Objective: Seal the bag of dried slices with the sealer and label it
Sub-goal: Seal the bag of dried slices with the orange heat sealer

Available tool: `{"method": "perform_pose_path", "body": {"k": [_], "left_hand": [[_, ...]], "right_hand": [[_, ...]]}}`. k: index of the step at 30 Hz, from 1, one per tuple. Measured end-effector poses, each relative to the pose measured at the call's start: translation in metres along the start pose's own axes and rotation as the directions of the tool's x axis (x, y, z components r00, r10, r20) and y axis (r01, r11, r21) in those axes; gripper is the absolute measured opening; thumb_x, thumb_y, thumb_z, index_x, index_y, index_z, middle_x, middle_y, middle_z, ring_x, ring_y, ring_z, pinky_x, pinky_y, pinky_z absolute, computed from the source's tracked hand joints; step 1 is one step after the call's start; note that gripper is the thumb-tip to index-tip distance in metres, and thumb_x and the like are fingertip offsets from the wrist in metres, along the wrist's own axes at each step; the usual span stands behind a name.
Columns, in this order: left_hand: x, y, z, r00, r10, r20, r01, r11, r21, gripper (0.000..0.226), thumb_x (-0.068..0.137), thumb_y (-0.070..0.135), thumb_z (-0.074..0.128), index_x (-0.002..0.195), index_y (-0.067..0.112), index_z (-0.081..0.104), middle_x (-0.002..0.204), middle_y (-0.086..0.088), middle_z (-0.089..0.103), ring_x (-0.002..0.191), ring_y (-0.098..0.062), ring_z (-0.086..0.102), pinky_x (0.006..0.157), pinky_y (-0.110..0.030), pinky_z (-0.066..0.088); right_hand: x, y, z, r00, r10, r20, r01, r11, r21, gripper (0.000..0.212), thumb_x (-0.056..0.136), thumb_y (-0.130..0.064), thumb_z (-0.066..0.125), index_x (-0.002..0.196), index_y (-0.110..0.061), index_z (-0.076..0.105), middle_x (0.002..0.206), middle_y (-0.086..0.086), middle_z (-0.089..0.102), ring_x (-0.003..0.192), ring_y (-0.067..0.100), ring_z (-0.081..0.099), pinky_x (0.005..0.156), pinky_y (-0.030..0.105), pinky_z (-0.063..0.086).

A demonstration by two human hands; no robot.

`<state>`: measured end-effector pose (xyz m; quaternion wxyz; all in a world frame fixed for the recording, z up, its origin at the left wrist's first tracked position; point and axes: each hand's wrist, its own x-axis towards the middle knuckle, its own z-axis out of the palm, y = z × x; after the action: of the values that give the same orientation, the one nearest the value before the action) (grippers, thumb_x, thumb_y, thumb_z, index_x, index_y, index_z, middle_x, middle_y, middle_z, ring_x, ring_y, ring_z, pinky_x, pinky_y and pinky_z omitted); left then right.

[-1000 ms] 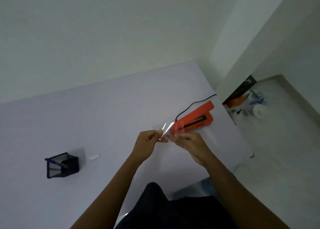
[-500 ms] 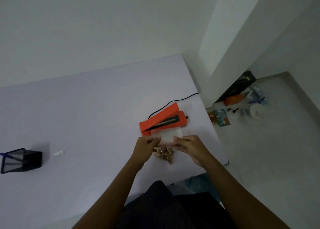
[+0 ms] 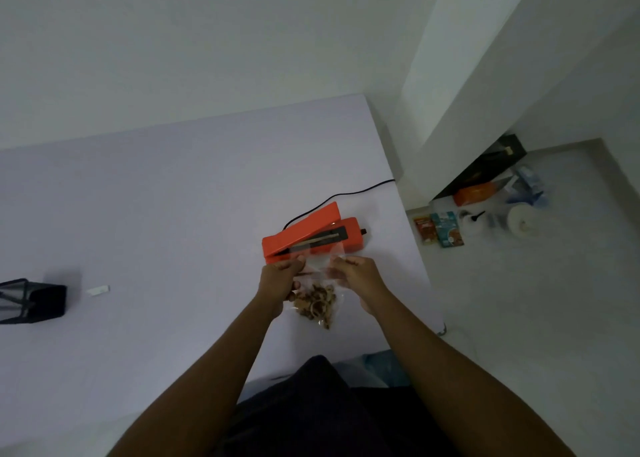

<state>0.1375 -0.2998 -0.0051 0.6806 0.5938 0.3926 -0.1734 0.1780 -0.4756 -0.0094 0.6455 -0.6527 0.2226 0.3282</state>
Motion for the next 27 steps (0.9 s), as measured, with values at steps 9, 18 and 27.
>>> {"method": "perform_pose_path", "body": {"k": [9,18,27], "left_hand": [[0.018,-0.006,0.012,0.995,-0.053,-0.083,0.043,0.992,-0.116,0.015,0.094,0.026,0.063,0.095,0.011,0.063,0.073,-0.007,0.058,0.051,-0.013,0.049,0.045,-0.024,0.038],[0.024,0.000,0.017,0.986,-0.039,-0.161,0.024,0.995,-0.092,0.006,0.088,0.017,0.065,0.087,0.011,0.064,0.074,-0.008,0.060,0.055,-0.018,0.052,0.044,-0.025,0.039],[0.027,-0.010,0.015,0.977,-0.026,-0.214,0.013,0.998,-0.061,0.018,0.090,0.025,0.068,0.079,0.012,0.064,0.067,-0.007,0.055,0.056,-0.018,0.049,0.046,-0.025,0.039]], "right_hand": [[0.022,-0.002,0.009,0.995,0.030,-0.093,-0.029,1.000,0.007,0.013,0.090,-0.023,0.073,0.089,-0.011,0.075,0.085,0.009,0.076,0.072,0.018,0.071,0.062,0.025,0.056],[0.028,-0.003,0.013,0.991,0.054,-0.125,-0.051,0.998,0.024,0.011,0.091,-0.022,0.069,0.087,-0.013,0.074,0.095,0.012,0.078,0.080,0.019,0.072,0.066,0.028,0.052],[0.028,-0.008,0.016,0.991,0.058,-0.121,-0.056,0.998,0.018,0.020,0.093,-0.021,0.067,0.100,-0.002,0.073,0.085,0.004,0.073,0.067,0.009,0.066,0.048,0.012,0.046]]}}
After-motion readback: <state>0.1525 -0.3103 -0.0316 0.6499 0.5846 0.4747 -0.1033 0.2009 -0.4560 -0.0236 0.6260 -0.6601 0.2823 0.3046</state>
